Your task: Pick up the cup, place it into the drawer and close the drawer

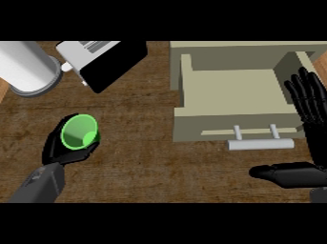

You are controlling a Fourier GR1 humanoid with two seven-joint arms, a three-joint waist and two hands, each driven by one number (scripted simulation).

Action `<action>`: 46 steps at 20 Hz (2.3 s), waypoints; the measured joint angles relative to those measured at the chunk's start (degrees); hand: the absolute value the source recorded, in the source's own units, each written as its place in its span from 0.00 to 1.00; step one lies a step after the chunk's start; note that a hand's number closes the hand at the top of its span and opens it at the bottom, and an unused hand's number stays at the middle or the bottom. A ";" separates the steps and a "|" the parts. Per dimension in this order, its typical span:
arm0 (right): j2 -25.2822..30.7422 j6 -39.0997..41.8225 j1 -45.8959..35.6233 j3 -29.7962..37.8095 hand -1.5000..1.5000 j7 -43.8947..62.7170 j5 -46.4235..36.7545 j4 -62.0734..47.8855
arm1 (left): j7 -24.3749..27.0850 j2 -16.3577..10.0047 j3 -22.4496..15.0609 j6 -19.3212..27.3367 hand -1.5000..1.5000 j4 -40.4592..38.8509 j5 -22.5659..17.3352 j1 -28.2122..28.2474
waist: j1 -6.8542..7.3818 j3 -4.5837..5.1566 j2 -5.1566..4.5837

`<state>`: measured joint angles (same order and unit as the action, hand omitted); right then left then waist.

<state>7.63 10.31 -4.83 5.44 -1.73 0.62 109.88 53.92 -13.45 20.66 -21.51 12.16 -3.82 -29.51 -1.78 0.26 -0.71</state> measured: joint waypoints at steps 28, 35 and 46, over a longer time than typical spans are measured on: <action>1.21 0.38 1.10 2.52 0.00 -0.14 0.49 0.02 | 0.45 4.89 -1.25 1.02 1.00 17.55 -4.36 -1.11 | 1.66 -0.27 0.88; 1.56 0.64 2.35 3.33 0.00 -0.56 0.43 0.27 | -9.35 8.47 -5.91 5.58 1.00 33.30 -4.59 -4.42 | 2.31 -0.33 1.15; 1.92 0.91 0.05 4.33 0.00 -0.50 1.28 -1.79 | -27.61 12.87 -15.84 19.11 1.00 45.97 -4.37 -15.63 | 1.50 -0.30 0.86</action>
<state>9.55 11.21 -4.77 9.76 -2.23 1.90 108.09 26.31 -0.58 4.83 -2.39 58.13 -8.19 -45.14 -0.28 -0.04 0.15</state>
